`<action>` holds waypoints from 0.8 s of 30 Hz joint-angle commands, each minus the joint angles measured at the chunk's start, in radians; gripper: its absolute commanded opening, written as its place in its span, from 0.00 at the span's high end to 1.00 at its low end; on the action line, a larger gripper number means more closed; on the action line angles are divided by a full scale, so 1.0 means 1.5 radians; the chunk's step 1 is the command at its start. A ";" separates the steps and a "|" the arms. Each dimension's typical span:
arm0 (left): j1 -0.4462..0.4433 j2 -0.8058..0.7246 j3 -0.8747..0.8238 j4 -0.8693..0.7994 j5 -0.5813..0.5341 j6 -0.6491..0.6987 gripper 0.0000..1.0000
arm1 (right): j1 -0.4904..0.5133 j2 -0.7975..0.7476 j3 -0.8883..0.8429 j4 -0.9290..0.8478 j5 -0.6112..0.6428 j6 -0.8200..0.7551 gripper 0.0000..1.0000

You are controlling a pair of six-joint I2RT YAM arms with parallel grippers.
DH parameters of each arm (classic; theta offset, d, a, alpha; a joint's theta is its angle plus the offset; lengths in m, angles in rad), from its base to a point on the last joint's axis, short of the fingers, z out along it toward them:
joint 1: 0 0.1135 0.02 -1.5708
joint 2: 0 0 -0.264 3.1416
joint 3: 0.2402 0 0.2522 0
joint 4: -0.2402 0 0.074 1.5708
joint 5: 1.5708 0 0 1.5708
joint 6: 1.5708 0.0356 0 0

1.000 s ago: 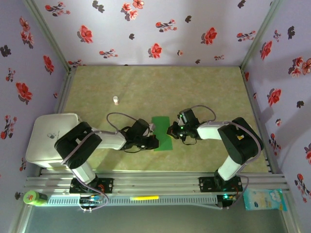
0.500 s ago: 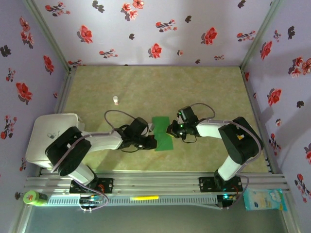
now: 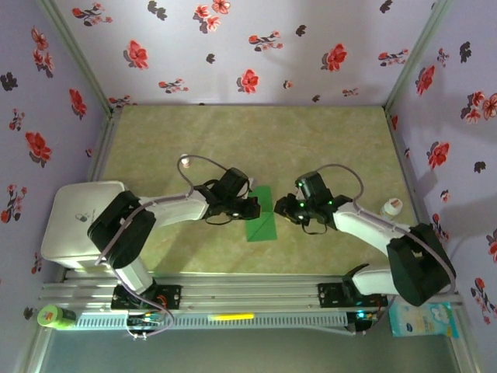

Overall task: Fold a paper plane with a square sheet of paper (pick it up from the middle)
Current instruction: Turn over the paper at the center of the table.

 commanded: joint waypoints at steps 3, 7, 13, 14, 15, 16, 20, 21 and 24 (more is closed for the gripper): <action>0.006 0.020 0.006 -0.051 -0.017 0.042 0.96 | 0.024 -0.031 -0.037 -0.027 0.013 0.044 0.69; 0.006 0.037 -0.002 -0.061 -0.050 0.048 0.97 | 0.052 -0.022 -0.042 -0.011 0.019 0.076 0.68; 0.005 0.053 -0.016 -0.034 -0.048 0.045 0.97 | 0.079 0.008 -0.022 -0.042 0.043 0.087 0.68; 0.006 0.054 -0.020 -0.031 -0.048 0.045 0.97 | 0.080 0.013 -0.023 -0.040 0.042 0.089 0.68; 0.006 0.055 -0.024 -0.028 -0.048 0.044 0.97 | 0.083 0.016 -0.023 -0.035 0.039 0.091 0.68; 0.006 0.055 -0.029 -0.025 -0.048 0.043 0.97 | 0.086 0.019 -0.024 -0.028 0.035 0.093 0.68; 0.006 0.057 -0.053 -0.005 -0.047 0.034 0.97 | 0.099 0.031 -0.014 -0.024 0.031 0.093 0.68; 0.006 0.058 -0.057 0.000 -0.046 0.033 0.97 | 0.100 0.033 -0.013 -0.023 0.031 0.093 0.68; 0.005 0.054 -0.066 0.008 -0.045 0.028 0.97 | 0.103 0.045 -0.012 -0.016 0.027 0.094 0.68</action>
